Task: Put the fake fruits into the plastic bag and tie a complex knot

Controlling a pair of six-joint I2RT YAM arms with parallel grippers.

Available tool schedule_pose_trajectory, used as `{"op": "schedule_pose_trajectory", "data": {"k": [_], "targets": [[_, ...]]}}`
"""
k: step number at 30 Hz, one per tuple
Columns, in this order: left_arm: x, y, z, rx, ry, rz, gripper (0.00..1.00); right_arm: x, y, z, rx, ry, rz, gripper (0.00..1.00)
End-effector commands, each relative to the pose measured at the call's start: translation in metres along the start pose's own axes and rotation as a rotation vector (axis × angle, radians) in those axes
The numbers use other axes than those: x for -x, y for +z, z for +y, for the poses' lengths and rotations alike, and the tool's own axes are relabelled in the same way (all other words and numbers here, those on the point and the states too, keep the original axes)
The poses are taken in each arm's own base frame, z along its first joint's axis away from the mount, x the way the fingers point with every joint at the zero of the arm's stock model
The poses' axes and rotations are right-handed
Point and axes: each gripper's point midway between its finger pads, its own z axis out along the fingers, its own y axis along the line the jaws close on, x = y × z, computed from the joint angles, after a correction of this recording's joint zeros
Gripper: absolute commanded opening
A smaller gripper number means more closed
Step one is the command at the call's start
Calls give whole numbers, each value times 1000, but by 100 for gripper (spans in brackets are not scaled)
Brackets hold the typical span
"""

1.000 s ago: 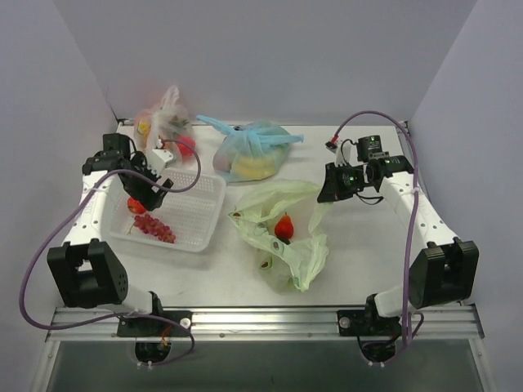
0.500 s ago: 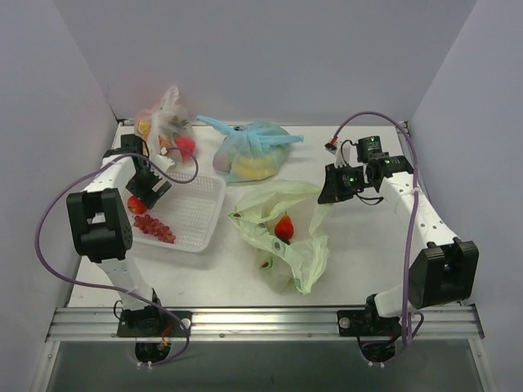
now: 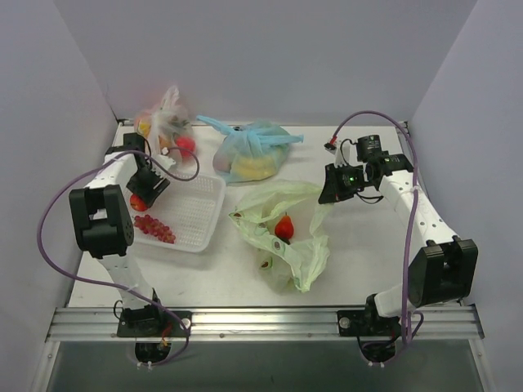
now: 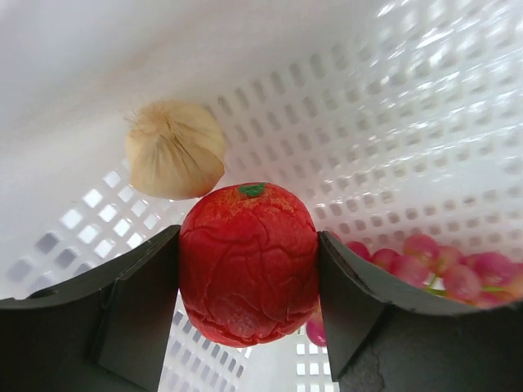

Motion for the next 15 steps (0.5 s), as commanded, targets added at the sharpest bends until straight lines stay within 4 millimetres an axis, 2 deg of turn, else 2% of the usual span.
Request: {"op": "schedule_pose_trajectory", "data": {"k": [1, 2, 3, 4, 5, 6, 7, 9, 10, 12, 13, 15], "targets": [[56, -69, -5, 14, 19, -212, 56, 5, -5, -1, -7, -10, 1, 2], [71, -88, -22, 0, 52, -251, 52, 5, -5, -1, -8, -7, 1, 2], [91, -110, -29, 7, 76, -313, 51, 5, -5, -2, -8, -5, 0, 2], [105, -126, -51, -59, 101, -375, 51, 4, -5, -1, -5, -2, 3, 2], [126, -155, -73, -84, 120, -461, 51, 6, -5, -1, -6, -5, -1, 2], [141, -175, -89, -117, 135, -525, 51, 6, -5, -2, -6, -2, 1, 2], [163, -212, -101, -137, 154, -638, 51, 5, -5, -2, -5, -1, 2, 2], [192, -268, -160, -312, 200, -812, 52, 6, -5, -1, -4, -2, -2, 2], [208, -303, -172, -355, 174, -910, 52, 6, -6, -1, -6, -3, -3, 2], [222, -342, -219, -530, 229, -1020, 52, 7, -5, -1, -1, -1, -1, 2], [232, -360, -231, -568, 255, -1096, 52, 7, -4, -1, 3, 2, 0, 2], [237, -376, -260, -688, 246, -1123, 52, 9, -4, 0, 9, 7, -2, 2]]}}
